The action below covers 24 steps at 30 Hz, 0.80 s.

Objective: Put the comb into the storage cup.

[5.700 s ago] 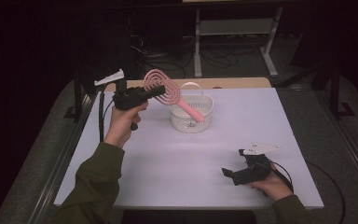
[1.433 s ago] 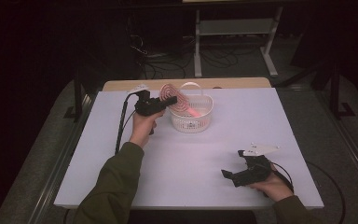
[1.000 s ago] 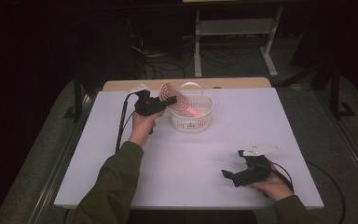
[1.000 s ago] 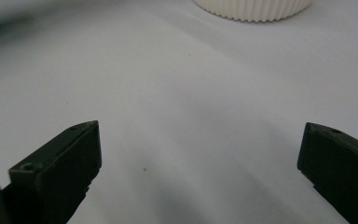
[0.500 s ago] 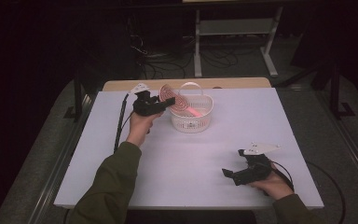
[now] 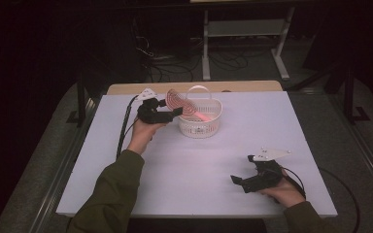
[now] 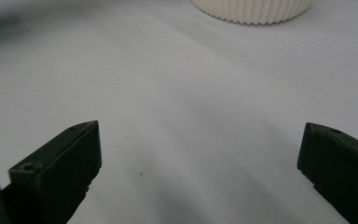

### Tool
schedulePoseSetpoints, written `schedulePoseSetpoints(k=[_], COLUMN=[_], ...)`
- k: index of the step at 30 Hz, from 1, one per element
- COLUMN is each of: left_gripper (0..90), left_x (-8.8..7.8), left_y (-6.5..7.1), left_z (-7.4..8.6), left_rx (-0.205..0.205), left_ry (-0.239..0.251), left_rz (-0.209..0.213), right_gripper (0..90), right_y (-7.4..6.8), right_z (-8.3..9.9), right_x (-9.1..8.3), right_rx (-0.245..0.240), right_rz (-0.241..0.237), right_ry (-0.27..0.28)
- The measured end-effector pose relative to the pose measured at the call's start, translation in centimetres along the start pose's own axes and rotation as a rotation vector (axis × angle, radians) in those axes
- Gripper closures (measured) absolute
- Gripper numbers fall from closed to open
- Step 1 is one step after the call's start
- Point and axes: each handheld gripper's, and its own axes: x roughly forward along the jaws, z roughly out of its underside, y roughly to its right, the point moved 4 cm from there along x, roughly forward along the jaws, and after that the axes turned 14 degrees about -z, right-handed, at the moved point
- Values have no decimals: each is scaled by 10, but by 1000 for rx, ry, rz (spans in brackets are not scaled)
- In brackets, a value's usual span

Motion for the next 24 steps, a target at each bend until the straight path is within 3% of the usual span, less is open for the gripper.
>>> schedulePoseSetpoints(k=[13, 24], left_gripper=[33, 0], left_x=[-16, -34], left_y=[2, 10], left_z=[11, 22], left_rx=[79, 136], left_ry=[-90, -164], left_rz=[-3, 41], right_gripper=[0, 0], right_y=[-2, -2], right_z=[-1, -1], right_x=[2, 2], right_rx=[-4, -3], right_rz=[-1, 3], right_ry=[-6, -7])
